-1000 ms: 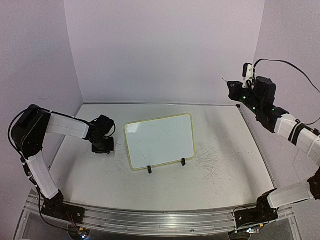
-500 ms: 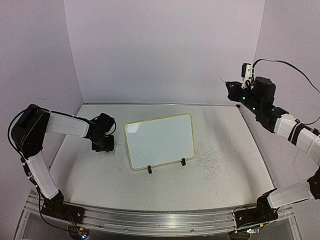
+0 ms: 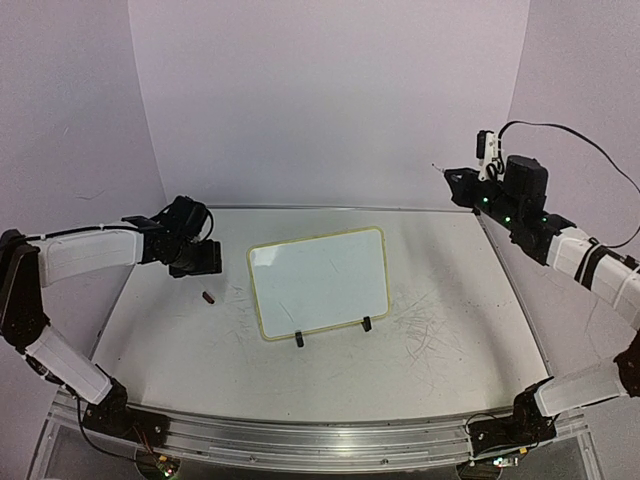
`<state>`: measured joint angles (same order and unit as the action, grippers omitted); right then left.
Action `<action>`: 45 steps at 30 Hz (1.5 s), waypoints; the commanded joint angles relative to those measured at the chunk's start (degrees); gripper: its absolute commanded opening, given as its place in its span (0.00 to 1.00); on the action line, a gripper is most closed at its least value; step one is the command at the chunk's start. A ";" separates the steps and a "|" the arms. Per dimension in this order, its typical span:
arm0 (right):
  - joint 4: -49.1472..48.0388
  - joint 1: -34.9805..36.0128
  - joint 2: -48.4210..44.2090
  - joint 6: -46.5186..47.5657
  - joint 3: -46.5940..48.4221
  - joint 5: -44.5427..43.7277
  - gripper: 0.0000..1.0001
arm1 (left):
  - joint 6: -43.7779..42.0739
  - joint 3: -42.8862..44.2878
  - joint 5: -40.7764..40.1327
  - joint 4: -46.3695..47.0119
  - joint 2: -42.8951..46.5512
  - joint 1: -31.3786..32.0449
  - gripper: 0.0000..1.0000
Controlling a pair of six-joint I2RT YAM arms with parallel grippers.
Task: Write a sentence on the whiteboard
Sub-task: Hold the whiteboard at the center of the board.
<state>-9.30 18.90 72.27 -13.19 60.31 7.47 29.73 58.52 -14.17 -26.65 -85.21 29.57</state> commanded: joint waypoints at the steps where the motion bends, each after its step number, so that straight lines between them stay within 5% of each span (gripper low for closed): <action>1: 0.41 0.08 -0.81 -1.40 -0.84 3.08 0.00 | -2.13 0.15 0.24 -0.50 6.19 -1.72 0.75; 8: -0.01 0.07 -6.85 -2.67 -8.34 3.26 0.00 | -4.54 -10.90 18.90 12.52 15.90 -11.96 0.84; 14: -3.16 -0.02 -13.27 -8.11 -15.76 3.24 0.00 | -4.66 -16.15 28.45 20.52 18.73 -12.45 0.87; 20: -11.43 -1.00 -22.95 -16.52 -23.70 0.38 0.00 | -3.44 -19.53 33.79 27.64 19.45 -12.86 0.88; 25: -11.73 -1.08 -22.75 -12.56 -23.62 4.28 0.00 | -4.79 -20.42 35.92 30.11 18.04 -12.91 0.88; 34: -1.24 -0.55 -19.00 -9.94 -18.58 -3.57 0.00 | -3.98 -23.72 37.06 36.38 19.15 -12.89 0.90; 45: 6.13 20.05 -8.97 -2.14 -7.65 -17.98 0.00 | -0.94 -25.88 38.10 40.66 16.99 -12.92 0.89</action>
<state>-4.57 32.37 60.56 -19.33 47.47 -4.69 28.18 32.98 22.57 9.75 -67.65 16.91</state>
